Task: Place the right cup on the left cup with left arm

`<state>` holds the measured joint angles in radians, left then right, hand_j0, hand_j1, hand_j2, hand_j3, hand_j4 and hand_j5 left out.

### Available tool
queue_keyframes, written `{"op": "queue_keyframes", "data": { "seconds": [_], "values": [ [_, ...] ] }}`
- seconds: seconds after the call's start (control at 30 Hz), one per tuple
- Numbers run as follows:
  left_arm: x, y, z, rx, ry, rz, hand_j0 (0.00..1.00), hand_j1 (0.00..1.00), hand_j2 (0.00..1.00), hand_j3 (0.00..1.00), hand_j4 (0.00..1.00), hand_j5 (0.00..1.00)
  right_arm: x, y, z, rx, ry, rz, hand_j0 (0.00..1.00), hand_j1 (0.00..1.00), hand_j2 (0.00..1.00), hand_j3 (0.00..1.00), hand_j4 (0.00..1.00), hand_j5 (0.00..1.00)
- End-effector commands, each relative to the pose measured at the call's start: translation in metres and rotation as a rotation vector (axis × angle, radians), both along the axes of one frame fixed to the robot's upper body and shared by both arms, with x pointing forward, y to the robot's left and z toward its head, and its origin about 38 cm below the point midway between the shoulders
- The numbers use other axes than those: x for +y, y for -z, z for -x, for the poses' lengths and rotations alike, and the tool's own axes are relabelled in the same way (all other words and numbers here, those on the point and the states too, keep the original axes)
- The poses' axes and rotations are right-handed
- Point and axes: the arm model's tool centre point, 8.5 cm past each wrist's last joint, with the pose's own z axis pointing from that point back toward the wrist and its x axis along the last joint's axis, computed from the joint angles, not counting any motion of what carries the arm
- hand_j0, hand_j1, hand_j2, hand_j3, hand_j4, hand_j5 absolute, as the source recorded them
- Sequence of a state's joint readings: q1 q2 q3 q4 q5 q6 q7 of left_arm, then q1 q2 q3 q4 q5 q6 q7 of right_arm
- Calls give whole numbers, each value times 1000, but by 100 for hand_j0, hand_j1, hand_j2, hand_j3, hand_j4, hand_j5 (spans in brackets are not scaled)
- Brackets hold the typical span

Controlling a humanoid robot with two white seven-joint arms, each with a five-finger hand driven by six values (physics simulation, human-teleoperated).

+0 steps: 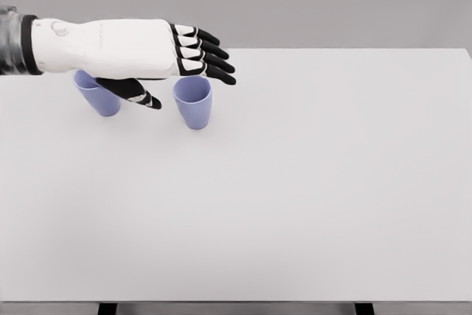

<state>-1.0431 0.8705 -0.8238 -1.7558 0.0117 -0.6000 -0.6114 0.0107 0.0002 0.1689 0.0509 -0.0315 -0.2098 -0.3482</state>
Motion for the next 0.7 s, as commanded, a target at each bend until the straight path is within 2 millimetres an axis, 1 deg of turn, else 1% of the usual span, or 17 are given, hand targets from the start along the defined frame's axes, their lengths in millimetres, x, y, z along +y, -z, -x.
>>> {"op": "queue_keyframes", "data": {
  "seconds": [0.0,0.07,0.17,0.23,0.27,0.33,0.4,0.47,0.5,0.6,0.67],
  "values": [
    [-6,9,-4,-19,-19,-43,99,99,99,99,99,99,0,0,0,1,1,0,100,100,100,100,100,100],
    [-5,9,-7,-28,-48,-56,99,99,99,99,99,99,0,0,0,-1,1,0,100,100,100,100,100,100],
    [-3,15,-15,-64,-107,-104,100,100,100,100,100,100,0,0,0,1,1,0,100,100,100,100,100,100],
    [-2,16,-17,-54,-132,-102,100,100,100,100,100,100,0,0,0,-1,1,0,100,100,100,100,100,100],
    [0,18,-21,-46,-157,-105,100,100,100,100,100,100,0,0,0,-1,1,0,100,100,100,100,100,100],
    [-1,28,-37,-45,-206,-120,100,100,100,100,100,100,0,0,0,1,1,0,100,100,100,100,100,100],
    [1,33,-44,-38,-231,-125,100,100,100,100,100,100,0,0,0,-1,1,0,100,100,100,100,100,100],
    [-10,37,-47,-26,-215,-110,100,100,100,100,100,100,0,0,0,1,1,0,100,100,100,100,100,100],
    [-11,38,-48,-25,-216,-109,100,100,100,100,100,100,0,0,0,-1,1,0,100,100,100,100,100,100],
    [-24,47,-54,-60,-216,-141,100,100,100,100,100,100,0,0,0,-1,1,0,100,100,100,100,100,100],
    [-21,50,-59,-52,-230,-145,99,99,99,99,99,99,0,0,0,-1,1,0,100,100,100,100,100,100]
  ]
}}
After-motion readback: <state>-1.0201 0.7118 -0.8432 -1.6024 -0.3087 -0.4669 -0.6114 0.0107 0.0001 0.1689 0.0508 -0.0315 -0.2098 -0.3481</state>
